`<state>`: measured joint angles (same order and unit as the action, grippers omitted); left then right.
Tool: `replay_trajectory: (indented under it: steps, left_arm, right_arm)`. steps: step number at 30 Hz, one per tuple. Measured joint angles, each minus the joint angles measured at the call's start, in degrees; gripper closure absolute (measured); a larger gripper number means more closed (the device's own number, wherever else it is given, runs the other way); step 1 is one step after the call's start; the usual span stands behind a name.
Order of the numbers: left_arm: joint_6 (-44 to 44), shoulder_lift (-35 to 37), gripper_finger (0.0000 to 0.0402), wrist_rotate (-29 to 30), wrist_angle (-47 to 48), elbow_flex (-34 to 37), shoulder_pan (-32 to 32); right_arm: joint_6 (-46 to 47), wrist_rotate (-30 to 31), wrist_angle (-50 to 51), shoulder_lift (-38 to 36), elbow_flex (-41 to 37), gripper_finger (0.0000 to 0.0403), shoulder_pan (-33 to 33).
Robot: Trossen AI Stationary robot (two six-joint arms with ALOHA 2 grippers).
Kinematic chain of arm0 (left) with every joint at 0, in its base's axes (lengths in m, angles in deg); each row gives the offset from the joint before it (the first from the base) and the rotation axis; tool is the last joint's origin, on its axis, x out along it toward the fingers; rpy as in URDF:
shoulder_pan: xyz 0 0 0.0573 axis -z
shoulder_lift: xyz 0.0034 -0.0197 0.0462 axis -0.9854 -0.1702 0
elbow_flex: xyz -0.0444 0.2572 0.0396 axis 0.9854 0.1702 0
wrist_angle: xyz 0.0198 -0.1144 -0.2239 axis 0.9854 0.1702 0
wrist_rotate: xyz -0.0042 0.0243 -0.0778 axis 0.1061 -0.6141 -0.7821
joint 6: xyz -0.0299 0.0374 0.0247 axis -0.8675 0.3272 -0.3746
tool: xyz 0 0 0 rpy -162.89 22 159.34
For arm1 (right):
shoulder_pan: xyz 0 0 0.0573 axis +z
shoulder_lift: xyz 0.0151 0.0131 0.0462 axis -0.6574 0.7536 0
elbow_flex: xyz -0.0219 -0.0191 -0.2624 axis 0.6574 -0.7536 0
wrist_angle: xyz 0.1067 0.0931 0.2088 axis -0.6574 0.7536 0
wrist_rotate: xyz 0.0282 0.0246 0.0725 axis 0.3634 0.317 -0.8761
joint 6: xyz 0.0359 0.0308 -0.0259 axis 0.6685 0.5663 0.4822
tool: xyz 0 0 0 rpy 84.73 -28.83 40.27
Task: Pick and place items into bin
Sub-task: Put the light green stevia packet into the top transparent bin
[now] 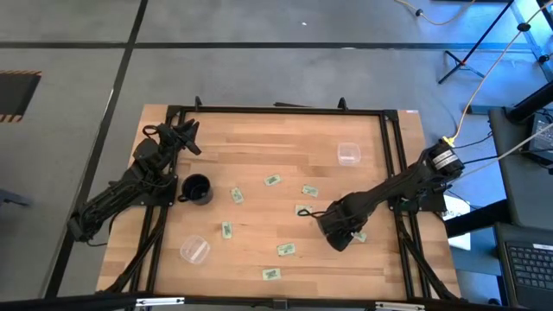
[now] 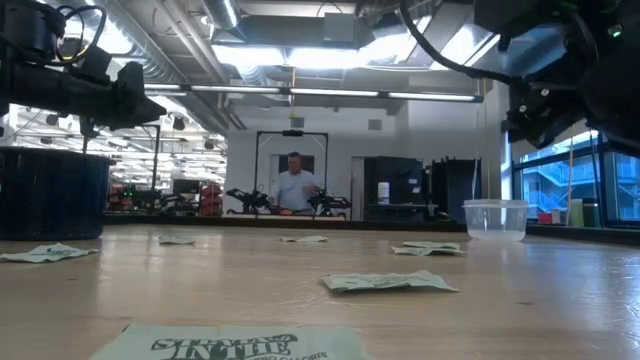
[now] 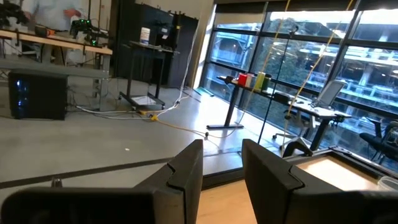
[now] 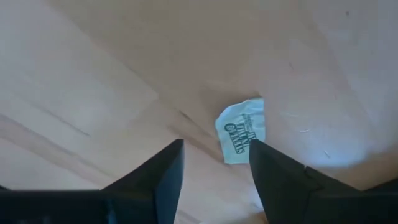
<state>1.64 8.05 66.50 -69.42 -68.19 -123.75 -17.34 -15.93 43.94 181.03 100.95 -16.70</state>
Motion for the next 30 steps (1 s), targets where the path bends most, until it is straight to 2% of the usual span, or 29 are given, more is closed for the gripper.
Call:
replay_trajectory:
  steps: [30]
  left_arm:
    - [0.00, 0.00, 0.0295, 0.04, 0.01, 0.00, 0.00]
  right_arm:
    - [0.25, 1.61, -2.15, 7.39, 0.00, 0.0227, 1.73]
